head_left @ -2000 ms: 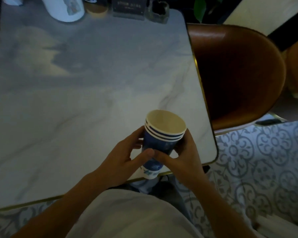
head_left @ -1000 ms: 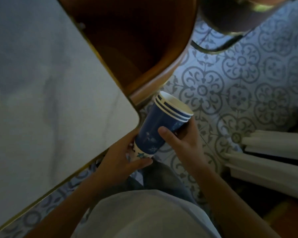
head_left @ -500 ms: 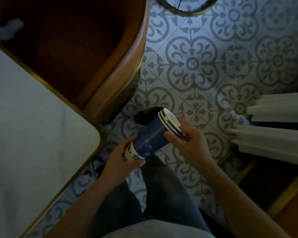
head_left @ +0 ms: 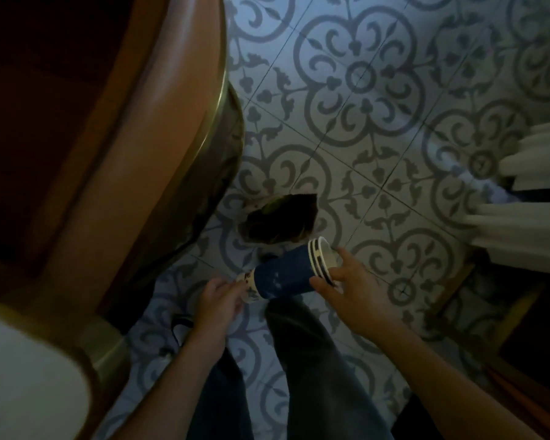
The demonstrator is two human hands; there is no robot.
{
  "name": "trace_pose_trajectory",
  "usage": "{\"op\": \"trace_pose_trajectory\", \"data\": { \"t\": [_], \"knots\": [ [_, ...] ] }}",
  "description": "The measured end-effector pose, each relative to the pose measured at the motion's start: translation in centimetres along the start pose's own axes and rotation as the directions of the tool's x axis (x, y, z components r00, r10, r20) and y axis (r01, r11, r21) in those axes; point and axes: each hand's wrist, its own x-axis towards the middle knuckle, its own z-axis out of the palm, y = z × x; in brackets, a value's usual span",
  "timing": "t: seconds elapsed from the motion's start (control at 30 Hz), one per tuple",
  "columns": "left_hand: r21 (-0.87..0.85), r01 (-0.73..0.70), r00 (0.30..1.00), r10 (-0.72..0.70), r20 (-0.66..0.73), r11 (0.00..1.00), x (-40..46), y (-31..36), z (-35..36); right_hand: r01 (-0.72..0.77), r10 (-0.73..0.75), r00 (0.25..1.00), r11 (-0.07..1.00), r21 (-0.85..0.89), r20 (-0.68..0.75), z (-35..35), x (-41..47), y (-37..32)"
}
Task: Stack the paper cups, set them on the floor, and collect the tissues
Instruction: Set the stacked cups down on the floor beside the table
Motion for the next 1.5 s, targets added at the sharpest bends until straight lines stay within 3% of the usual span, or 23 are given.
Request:
{"op": "trace_pose_trajectory", "data": {
  "t": [0.07,0.2,0.4,0.57,0.7,0.97,1.17,1.3,1.5],
  "knots": [
    [-0.018,-0.006,1.000,0.005,-0.028,1.000,2.7,0.4,1.2,0.066,-0.066,0.998,0.993,-0.103,-0.003,0.4,2.3,0.9],
    [0.052,-0.038,0.997,0.041,-0.061,0.998,7.0,0.6,3.3,0.072,-0.072,0.997,0.997,-0.015,0.041,0.8,7.1,2.7],
    [-0.083,-0.040,0.992,0.029,-0.121,0.996,12.5,1.1,6.4,0.081,-0.074,0.994,0.992,0.095,-0.080,1.5,13.9,4.6],
    [0.105,-0.126,0.985,0.137,-0.109,0.987,14.3,2.9,9.3,0.044,-0.023,0.990,0.988,0.147,-0.142,3.2,17.9,5.5],
    [0.218,-0.123,0.988,0.141,-0.068,0.968,15.8,3.7,8.8,0.013,0.008,0.993,0.985,0.175,-0.118,5.0,19.9,5.2],
    [0.457,-0.086,0.983,0.151,-0.108,0.885,15.4,1.8,6.2,-0.027,0.036,0.995,0.995,0.098,-0.092,7.9,21.9,4.3],
    [0.578,-0.077,0.996,0.089,0.006,0.812,13.0,-1.3,6.4,-0.009,0.009,1.000,1.000,0.027,-0.017,8.6,21.4,4.7],
    [0.579,-0.096,0.995,0.082,0.051,0.810,10.6,-4.1,5.1,0.021,-0.019,0.999,0.998,-0.062,0.042,7.9,19.7,6.0],
    [0.529,-0.006,0.999,0.025,-0.029,0.849,7.7,-8.4,-1.0,0.020,0.019,0.987,0.970,-0.243,0.157,7.2,15.6,8.9]
  ]
}}
